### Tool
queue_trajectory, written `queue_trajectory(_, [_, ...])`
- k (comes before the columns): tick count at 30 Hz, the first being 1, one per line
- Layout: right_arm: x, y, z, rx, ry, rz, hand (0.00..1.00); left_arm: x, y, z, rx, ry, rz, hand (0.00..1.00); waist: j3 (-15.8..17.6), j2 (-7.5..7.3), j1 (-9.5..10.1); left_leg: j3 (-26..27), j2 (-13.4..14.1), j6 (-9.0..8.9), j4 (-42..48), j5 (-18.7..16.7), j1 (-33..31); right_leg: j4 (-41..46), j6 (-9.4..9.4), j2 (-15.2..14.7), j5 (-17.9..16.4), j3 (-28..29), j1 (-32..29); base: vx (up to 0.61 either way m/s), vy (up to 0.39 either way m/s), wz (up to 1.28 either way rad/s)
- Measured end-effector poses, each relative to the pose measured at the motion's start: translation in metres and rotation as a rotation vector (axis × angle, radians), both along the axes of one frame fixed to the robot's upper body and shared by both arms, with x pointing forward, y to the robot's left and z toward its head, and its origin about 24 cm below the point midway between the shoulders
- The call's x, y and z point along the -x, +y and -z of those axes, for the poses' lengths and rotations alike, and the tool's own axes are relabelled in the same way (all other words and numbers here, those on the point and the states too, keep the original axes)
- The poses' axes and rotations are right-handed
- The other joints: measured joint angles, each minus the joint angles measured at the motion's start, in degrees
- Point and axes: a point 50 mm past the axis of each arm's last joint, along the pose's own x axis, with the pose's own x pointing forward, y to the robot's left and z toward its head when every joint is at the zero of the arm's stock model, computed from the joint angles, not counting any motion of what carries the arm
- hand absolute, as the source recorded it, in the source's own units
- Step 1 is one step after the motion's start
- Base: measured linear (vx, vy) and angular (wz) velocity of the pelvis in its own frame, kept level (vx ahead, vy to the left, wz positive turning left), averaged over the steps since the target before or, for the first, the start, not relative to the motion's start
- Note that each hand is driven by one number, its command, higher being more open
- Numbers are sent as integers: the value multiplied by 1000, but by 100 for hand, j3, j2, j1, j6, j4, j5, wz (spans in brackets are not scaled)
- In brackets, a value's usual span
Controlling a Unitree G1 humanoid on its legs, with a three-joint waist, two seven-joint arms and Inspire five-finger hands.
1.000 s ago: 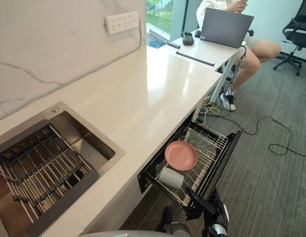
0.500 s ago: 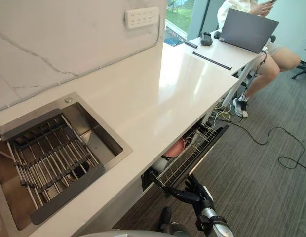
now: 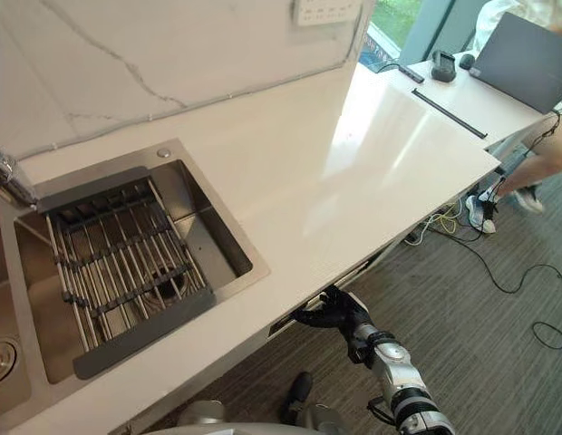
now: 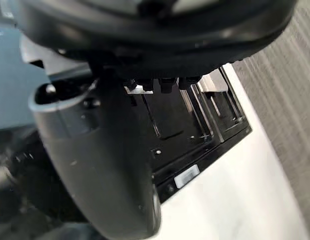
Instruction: Walk over to the sink, pick up the cup, carry it to the dishwasher, place the cup inside the dishwasher, then close the dishwasher door
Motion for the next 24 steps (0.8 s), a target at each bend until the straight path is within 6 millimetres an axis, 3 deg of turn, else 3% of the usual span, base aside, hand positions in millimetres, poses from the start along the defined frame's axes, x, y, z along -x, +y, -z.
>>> queue_trajectory(9, [-3, -6, -6, 52, -18, -46, 100, -3, 1, -1, 7, -12, 32, 100, 58, -6, -41, 13, 34, -12, 106, -37, -31, -2, 5, 31, -10, 173, 6, -8, 34, -1])
queue_trajectory(12, [7, -7, -12, 76, -61, -116, 100, -2, 0, -1, 6, -13, 34, 100, 57, -5, -66, 71, 27, -11, 49, -33, -30, -2, 5, 40, -11, 221, -44, 33, 58, -8])
queue_trajectory(15, [18, 4, -19, 43, -126, -181, 100, 1, -1, 0, 4, -5, 31, 100, 37, 8, -224, 144, -13, -6, -79, 8, 20, -2, 5, 30, -10, 270, -90, 50, 80, -8])
queue_trajectory(19, [41, 9, -11, 35, -117, -152, 100, 5, -2, 0, -3, 13, 33, 100, -138, 44, -355, 181, -91, 9, -277, 95, 52, -4, 11, -5, -5, 295, -175, 46, 81, -3])
queue_trajectory(24, [65, -1, 2, 87, -72, -10, 100, 10, -4, 2, 2, 32, 27, 100, -214, 90, -489, 150, -199, 39, -367, 174, 60, -18, 57, -115, 29, 271, -187, -6, 67, 4])
